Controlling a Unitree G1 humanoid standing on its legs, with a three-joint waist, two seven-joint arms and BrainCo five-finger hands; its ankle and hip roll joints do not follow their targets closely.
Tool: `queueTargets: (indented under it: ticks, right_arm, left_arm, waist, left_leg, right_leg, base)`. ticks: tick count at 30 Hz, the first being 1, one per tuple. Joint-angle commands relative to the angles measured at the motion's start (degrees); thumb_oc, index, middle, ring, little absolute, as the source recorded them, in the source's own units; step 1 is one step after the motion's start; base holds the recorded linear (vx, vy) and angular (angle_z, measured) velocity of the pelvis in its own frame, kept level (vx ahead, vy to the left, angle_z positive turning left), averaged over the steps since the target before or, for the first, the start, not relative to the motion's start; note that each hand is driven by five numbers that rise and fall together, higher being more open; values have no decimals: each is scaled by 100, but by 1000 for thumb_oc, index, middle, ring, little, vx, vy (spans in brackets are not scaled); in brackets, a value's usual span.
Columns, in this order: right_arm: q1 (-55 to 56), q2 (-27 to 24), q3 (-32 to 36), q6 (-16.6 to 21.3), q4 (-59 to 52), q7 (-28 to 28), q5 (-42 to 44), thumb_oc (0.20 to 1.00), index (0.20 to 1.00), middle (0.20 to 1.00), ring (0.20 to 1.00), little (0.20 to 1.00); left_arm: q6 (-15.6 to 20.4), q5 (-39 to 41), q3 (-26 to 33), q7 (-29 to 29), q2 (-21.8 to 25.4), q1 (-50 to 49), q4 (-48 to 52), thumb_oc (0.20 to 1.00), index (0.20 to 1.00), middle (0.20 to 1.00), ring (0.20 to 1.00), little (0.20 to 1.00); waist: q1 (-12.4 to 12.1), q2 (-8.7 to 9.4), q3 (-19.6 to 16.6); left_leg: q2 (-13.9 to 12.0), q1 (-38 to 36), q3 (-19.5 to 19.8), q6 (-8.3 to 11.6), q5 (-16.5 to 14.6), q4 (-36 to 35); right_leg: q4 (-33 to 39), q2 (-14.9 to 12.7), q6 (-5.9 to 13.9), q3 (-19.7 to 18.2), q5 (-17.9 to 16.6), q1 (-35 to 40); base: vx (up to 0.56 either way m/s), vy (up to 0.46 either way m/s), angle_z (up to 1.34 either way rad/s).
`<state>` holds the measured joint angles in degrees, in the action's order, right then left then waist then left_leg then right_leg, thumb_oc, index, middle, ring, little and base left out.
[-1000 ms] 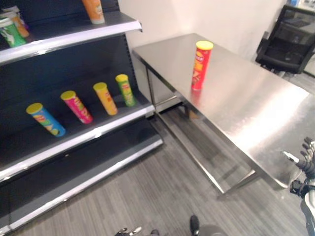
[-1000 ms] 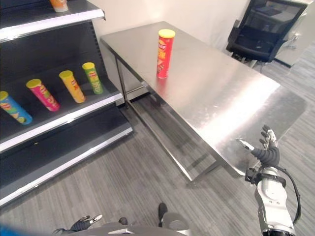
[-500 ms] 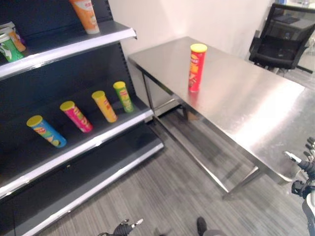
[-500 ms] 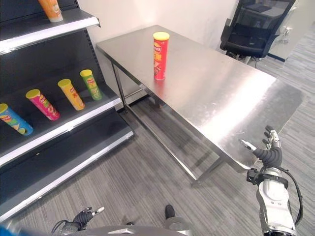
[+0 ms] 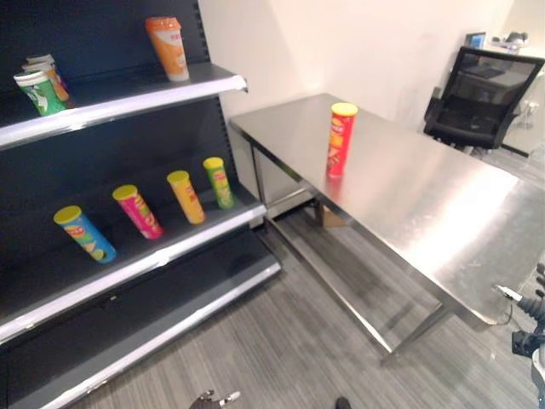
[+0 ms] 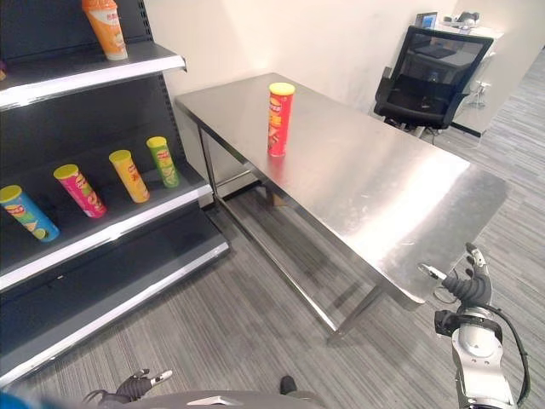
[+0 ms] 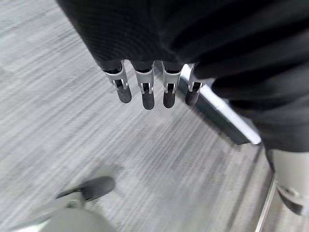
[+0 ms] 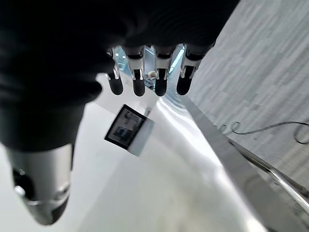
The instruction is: Put the goods on the table back onto the shelves and tidy them up.
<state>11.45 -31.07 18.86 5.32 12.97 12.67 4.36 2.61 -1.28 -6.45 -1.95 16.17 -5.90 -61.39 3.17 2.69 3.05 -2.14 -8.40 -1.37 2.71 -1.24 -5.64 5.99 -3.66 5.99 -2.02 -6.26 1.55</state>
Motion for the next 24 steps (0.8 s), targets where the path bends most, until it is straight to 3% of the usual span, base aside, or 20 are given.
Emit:
queueTargets:
  ticks: [1, 10, 13, 14, 15, 16, 18, 19, 21, 22, 24]
  right_arm:
    - [-361, -722, 458, 324, -443, 216, -182, 1000, 1000, 1000, 1000, 1000]
    - [-580, -1226, 665, 410, -1008, 196, -339, 1000, 1000, 1000, 1000, 1000]
    - [-774, -1349, 643, 552, -1306, 140, -172, 1000, 1000, 1000, 1000, 1000]
    - [-776, -1348, 642, 553, -1306, 140, -172, 1000, 1000, 1000, 1000, 1000]
    - [-889, -1486, 721, 629, -1507, 177, -86, 1000, 1000, 1000, 1000, 1000]
    - [-882, -1486, 728, 625, -1514, 174, -83, 1000, 1000, 1000, 1000, 1000]
    - [-901, -1497, 777, 652, -1669, 185, -81, 1000, 1000, 1000, 1000, 1000]
    - [-981, -1534, 768, 702, -1720, 239, -35, 1000, 1000, 1000, 1000, 1000]
    - [-1073, -1552, 744, 725, -1783, 288, -15, 1000, 1000, 1000, 1000, 1000]
    - [-1131, -1580, 753, 699, -1826, 384, -58, 1000, 1000, 1000, 1000, 1000]
    - [-1184, -1482, 740, 681, -1947, 397, -64, 1000, 1000, 1000, 1000, 1000]
  left_arm:
    - [127, -10, -173, -27, 144, 354, -187, 1000, 1000, 1000, 1000, 1000]
    - [114, 42, -81, 23, 169, 271, -192, 1000, 1000, 1000, 1000, 1000]
    - [132, 369, 29, 41, 205, 218, 32, 1000, 1000, 1000, 1000, 1000]
    - [131, 369, 30, 41, 206, 218, 34, 1000, 1000, 1000, 1000, 1000]
    - [139, 757, 158, 67, 159, 115, 128, 1000, 1000, 1000, 1000, 1000]
    - [139, 763, 153, 69, 159, 115, 129, 1000, 1000, 1000, 1000, 1000]
    - [133, 892, 242, 78, 81, -4, 12, 1000, 1000, 1000, 1000, 1000]
    - [154, 910, 265, 58, 67, -29, -114, 1000, 1000, 1000, 1000, 1000]
    - [177, 927, 265, 39, 47, -40, -186, 1000, 1000, 1000, 1000, 1000]
    - [187, 920, 299, 17, 42, -107, -253, 1000, 1000, 1000, 1000, 1000]
    - [162, 842, 378, 5, -1, -220, -378, 1000, 1000, 1000, 1000, 1000]
  waist:
    - [-58, -80, 170]
    - [-146, -16, 183]
    - [-231, 103, 469]
    - [-225, 100, 461]
    - [-425, 237, 837]
    - [-403, 233, 825]
    - [-505, 257, 793]
    - [-580, 259, 827]
    - [-626, 253, 844]
    - [-689, 212, 841]
    - [-790, 138, 717]
  left_leg:
    - [-53, 106, -348, 37, -298, 94]
    - [-158, 112, -293, 86, -327, 236]
    - [-122, 713, -88, 127, -557, 1330]
    - [-125, 745, -81, 127, -576, 1370]
    - [142, 1623, 547, 163, -441, 2358]
    - [151, 1652, 570, 161, -452, 2386]
    - [182, 1913, 767, 124, -358, 1976]
    - [148, 2208, 840, 164, -40, 1780]
    - [59, 2409, 848, 203, 157, 1530]
    - [-177, 2749, 720, 276, 324, 836]
    - [-384, 2651, 375, 361, 515, 240]
  right_leg:
    - [-419, 62, 94, 434, 1015, 202]
    - [-499, 163, 24, 401, 1109, 207]
    - [-799, 212, -100, 311, 1208, 8]
    - [-806, 214, -100, 316, 1211, -7]
    - [-919, 222, -214, 267, 1263, -51]
    - [-919, 219, -212, 289, 1270, -57]
    - [-857, 203, -173, 258, 1326, 29]
    - [-824, 197, -161, 247, 1396, 92]
    - [-788, 184, -160, 218, 1479, 151]
    - [-716, 158, -143, 155, 1655, 363]
    - [-629, 93, -62, 58, 1769, 639]
  base:
    - [9, -34, -2]
    - [-2, -52, -1]
    - [-76, -95, -1]
    - [-131, -148, 3]
    - [-70, -101, 0]
    - [10, -101, 4]
    - [212, 23, 5]
    - [246, 63, -21]
    - [235, 73, -68]
    - [390, 116, -71]
    - [556, 209, 30]
